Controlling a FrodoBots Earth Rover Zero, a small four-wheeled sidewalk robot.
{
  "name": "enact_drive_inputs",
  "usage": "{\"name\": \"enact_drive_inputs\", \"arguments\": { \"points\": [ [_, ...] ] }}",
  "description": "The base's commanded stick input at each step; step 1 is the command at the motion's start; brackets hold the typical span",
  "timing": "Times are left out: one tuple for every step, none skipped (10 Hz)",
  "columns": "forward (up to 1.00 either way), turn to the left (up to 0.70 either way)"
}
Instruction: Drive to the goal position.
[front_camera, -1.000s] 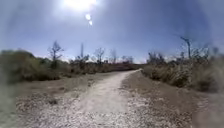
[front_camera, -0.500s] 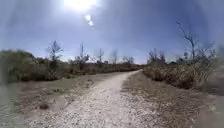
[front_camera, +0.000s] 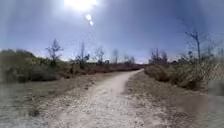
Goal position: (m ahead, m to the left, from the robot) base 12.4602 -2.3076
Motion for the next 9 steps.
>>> {"name": "enact_drive_inputs", "arguments": {
  "points": [
    [0.50,0.00],
    [0.50,0.00],
    [0.50,0.00],
    [0.50,0.00],
    [0.50,0.00],
    [0.50,0.00],
    [0.50,0.00],
    [0.50,0.00],
    [0.50,0.00]
  ]
}}
